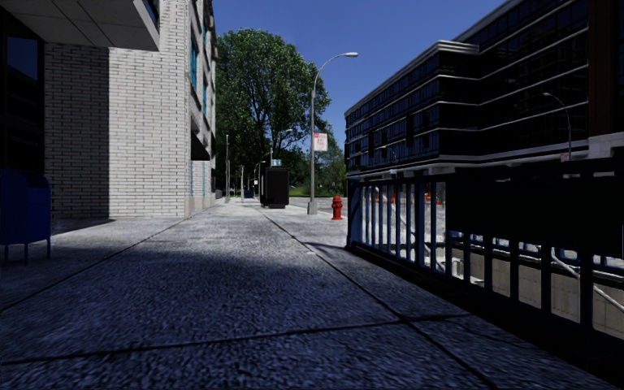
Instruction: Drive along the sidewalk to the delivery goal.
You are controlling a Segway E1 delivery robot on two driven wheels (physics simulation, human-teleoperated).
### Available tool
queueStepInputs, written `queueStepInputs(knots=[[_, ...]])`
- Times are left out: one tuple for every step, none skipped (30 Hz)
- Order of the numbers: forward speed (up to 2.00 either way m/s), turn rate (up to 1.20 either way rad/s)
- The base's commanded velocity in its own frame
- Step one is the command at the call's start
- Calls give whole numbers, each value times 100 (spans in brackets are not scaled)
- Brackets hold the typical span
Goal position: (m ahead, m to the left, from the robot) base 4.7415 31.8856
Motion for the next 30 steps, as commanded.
queueStepInputs(knots=[[200,0],[200,0],[200,0],[200,0],[200,0],[200,0],[200,0],[200,0],[200,0],[200,0],[200,0],[200,24],[200,35],[200,35],[200,39],[200,41],[200,50],[200,50],[200,55],[200,56],[200,57],[200,57],[200,58],[200,59],[200,60],[200,60],[200,60],[200,60],[200,60],[200,60]])
